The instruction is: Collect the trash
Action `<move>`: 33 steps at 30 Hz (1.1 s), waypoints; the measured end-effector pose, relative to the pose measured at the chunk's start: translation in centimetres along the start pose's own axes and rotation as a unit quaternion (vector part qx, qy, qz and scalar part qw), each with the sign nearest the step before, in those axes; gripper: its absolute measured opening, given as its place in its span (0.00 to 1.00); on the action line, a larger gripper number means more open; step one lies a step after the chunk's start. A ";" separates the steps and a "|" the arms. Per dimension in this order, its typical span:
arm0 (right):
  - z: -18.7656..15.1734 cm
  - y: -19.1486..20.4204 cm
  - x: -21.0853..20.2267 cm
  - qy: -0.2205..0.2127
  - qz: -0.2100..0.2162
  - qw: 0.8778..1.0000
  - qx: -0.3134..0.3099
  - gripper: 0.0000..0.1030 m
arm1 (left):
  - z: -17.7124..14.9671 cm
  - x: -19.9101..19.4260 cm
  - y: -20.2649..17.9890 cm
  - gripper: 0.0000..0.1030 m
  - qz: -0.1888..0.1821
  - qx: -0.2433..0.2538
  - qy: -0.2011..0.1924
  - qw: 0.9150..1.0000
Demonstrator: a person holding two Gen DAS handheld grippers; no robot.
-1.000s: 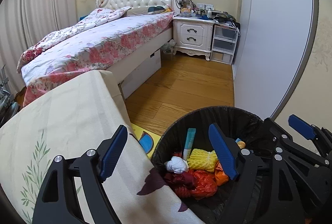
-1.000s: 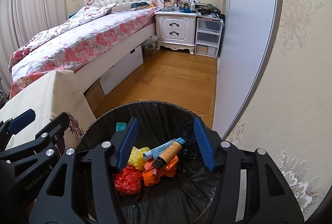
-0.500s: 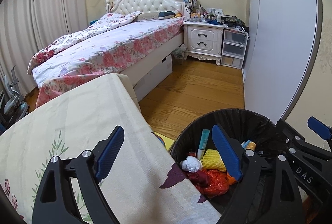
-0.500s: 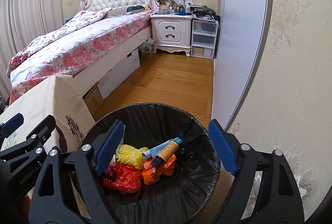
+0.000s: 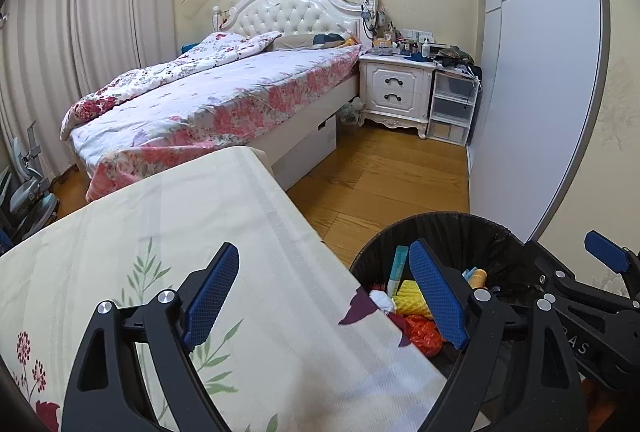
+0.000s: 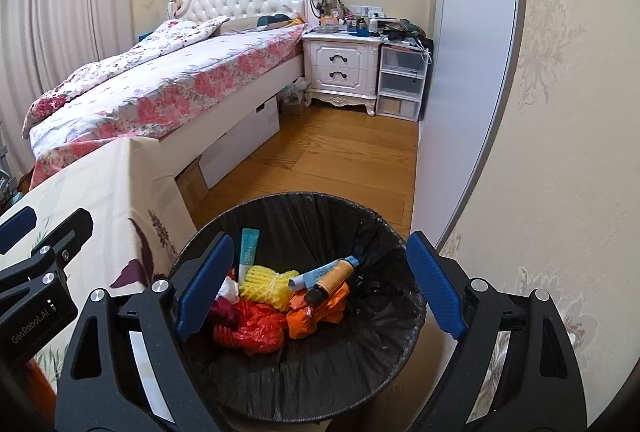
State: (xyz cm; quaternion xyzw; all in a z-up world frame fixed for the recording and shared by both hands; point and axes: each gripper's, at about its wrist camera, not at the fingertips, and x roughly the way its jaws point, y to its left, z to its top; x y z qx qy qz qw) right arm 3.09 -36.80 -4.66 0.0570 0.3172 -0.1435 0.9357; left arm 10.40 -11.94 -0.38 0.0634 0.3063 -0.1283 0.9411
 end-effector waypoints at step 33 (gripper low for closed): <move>-3.5 2.5 -9.8 -0.036 0.031 0.998 -0.048 0.85 | -4.2 -8.5 4.2 0.82 0.017 -0.031 -0.015 0.999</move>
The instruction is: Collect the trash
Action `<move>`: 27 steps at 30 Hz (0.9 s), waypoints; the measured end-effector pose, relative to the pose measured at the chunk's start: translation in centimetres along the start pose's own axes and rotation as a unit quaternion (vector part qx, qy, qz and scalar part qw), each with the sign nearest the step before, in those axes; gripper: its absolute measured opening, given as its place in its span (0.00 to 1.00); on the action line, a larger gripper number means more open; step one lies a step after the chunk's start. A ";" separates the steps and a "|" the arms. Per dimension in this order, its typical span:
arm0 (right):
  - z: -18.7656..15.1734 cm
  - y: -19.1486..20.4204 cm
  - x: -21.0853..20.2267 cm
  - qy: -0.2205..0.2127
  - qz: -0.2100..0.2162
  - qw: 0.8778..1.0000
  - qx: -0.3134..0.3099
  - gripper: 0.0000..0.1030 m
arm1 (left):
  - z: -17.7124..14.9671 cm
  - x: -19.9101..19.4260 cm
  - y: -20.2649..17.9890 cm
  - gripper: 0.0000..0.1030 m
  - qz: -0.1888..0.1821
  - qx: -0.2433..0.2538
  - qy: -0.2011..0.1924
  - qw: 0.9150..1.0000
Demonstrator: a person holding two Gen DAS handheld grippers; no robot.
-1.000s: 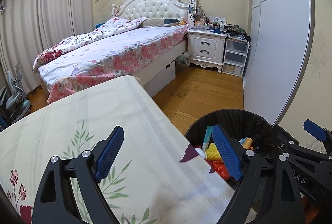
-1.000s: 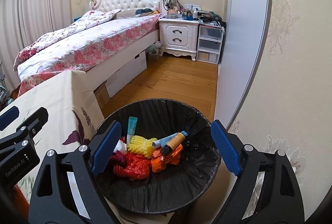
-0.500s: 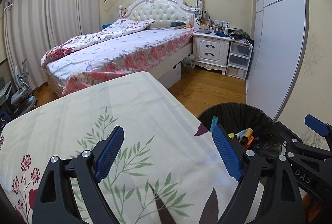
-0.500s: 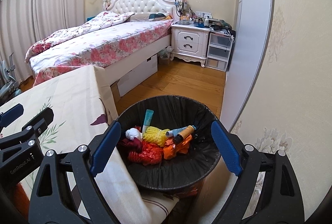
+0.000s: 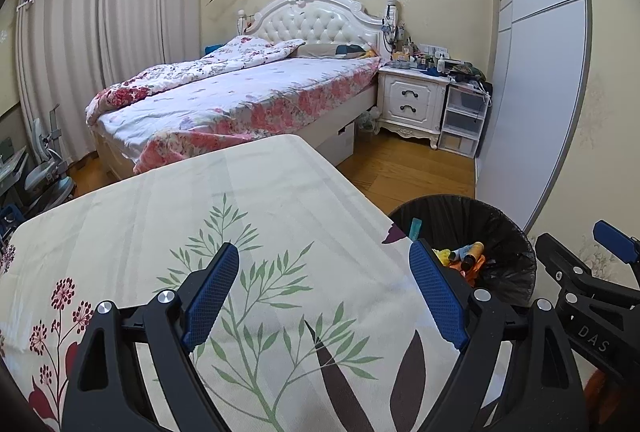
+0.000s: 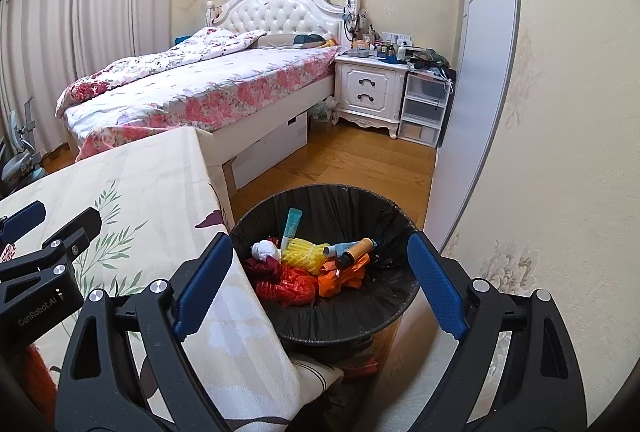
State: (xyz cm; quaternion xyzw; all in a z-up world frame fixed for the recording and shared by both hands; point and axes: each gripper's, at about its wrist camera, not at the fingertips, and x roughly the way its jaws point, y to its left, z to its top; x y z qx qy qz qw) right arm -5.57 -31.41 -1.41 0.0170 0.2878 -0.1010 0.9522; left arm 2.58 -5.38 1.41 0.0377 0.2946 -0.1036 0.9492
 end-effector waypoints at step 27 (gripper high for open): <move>-0.1 -0.8 -0.3 -0.003 -0.003 1.000 0.001 0.85 | -0.1 0.0 0.1 0.82 0.000 0.000 0.000 1.000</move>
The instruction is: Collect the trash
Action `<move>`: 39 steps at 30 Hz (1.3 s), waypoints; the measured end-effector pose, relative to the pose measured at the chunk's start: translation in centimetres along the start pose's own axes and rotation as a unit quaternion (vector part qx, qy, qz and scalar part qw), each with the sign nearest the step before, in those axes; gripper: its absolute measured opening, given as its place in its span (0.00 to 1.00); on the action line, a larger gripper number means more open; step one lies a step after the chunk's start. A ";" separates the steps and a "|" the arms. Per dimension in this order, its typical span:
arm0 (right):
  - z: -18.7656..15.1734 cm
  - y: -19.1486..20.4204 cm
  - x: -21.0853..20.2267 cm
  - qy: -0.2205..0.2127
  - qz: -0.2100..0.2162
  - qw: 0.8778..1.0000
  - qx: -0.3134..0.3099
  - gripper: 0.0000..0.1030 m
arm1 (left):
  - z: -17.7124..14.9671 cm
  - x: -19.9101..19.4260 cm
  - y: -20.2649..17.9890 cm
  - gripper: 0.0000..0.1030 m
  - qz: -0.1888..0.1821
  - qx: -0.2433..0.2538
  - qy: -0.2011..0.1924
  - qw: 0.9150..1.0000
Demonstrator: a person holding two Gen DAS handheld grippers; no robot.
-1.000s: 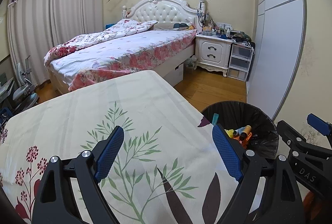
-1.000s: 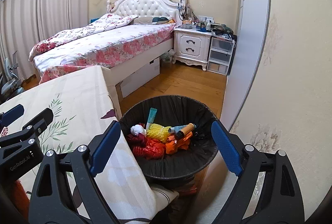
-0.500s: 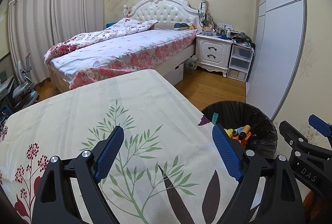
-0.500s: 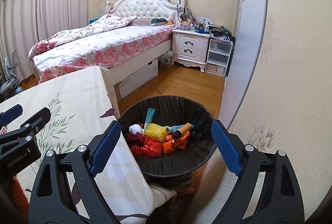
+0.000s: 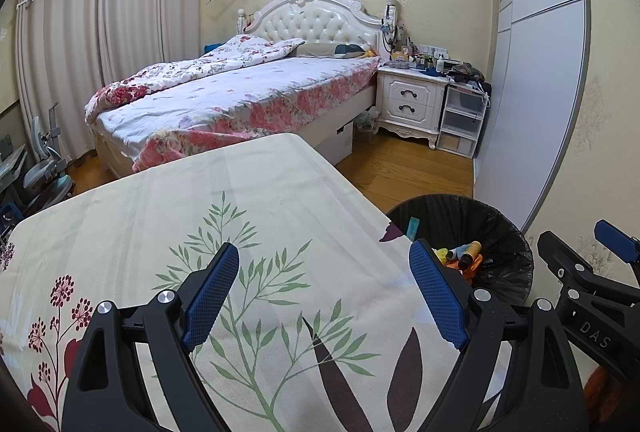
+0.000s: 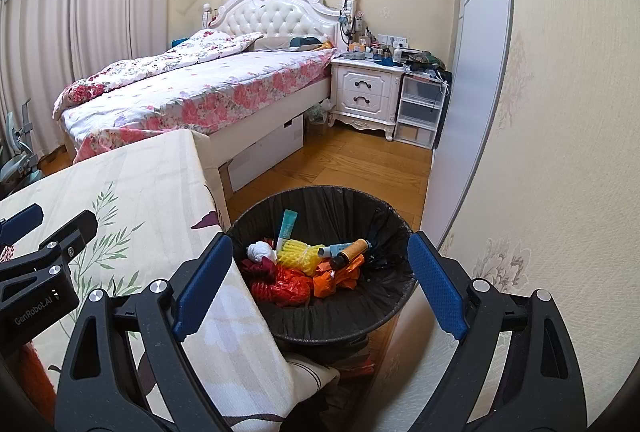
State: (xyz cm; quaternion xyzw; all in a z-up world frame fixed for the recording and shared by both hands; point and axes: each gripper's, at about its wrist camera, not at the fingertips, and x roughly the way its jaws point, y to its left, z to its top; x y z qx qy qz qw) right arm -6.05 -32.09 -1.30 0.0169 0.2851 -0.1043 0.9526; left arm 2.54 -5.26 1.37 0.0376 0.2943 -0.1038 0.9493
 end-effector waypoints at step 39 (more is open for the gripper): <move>-0.1 0.1 0.0 0.000 0.000 1.000 0.000 0.85 | -0.8 -0.4 -1.1 0.82 -0.008 -0.004 0.006 1.000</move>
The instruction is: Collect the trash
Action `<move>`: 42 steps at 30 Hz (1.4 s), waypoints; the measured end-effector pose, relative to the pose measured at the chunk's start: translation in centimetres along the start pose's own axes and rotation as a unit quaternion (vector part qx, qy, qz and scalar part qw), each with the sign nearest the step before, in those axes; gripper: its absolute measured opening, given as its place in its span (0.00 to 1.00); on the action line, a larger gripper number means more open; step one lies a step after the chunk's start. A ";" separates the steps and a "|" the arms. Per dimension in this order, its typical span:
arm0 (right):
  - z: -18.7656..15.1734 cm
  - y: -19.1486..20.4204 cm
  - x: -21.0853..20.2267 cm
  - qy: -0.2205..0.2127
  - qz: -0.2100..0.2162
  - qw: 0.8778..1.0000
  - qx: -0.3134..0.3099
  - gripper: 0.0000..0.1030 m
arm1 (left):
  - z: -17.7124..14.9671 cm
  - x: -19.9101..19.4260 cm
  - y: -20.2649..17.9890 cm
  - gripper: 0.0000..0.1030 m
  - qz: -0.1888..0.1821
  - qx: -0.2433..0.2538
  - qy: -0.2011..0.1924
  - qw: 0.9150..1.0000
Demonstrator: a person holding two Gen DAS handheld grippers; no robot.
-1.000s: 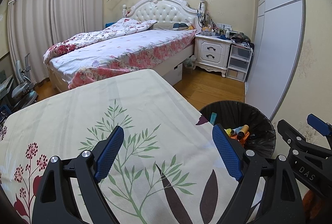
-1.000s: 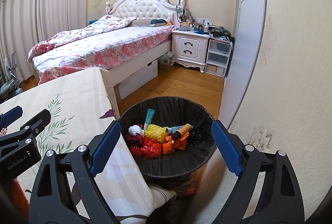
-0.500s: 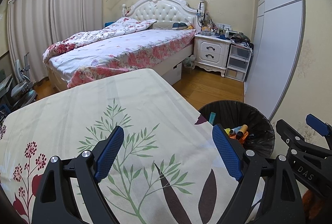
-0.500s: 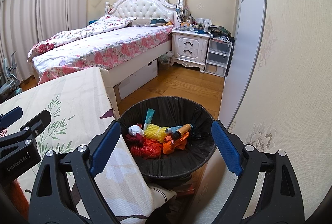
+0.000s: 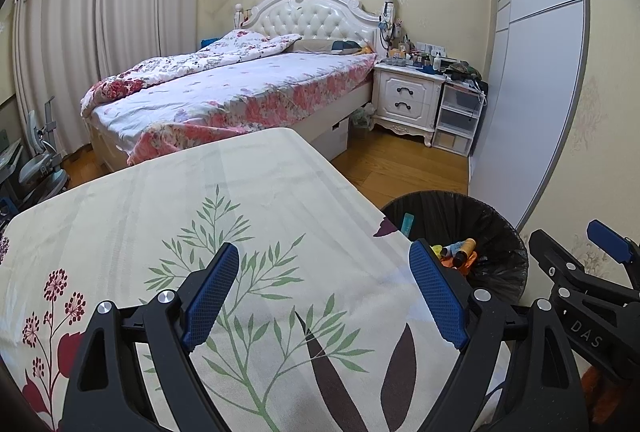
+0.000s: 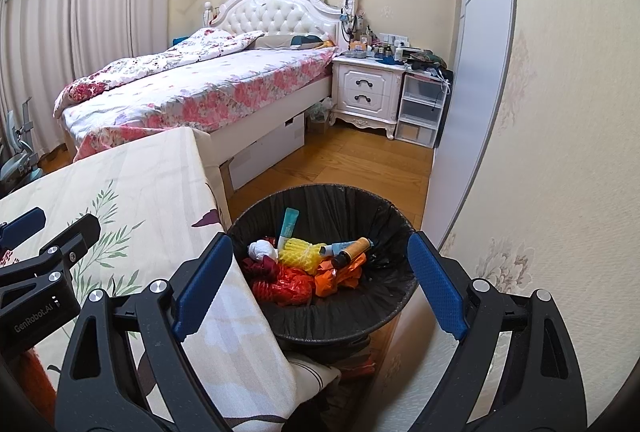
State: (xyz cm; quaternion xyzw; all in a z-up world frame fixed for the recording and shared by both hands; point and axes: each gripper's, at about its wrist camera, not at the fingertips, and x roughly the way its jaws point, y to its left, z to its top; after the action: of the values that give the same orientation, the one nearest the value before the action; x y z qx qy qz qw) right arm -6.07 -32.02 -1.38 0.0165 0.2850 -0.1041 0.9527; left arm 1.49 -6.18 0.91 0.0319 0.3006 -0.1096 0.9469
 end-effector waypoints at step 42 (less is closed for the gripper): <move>-1.0 0.9 0.5 0.006 0.004 1.000 -0.006 0.85 | -0.3 -0.2 -0.1 0.82 -0.003 0.005 -0.008 1.000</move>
State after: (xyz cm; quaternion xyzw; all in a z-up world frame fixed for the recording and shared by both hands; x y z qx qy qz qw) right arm -5.98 -31.12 -2.54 0.0125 0.2912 -0.0983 0.9515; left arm 1.19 -6.17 0.79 0.0348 0.2927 -0.1138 0.9488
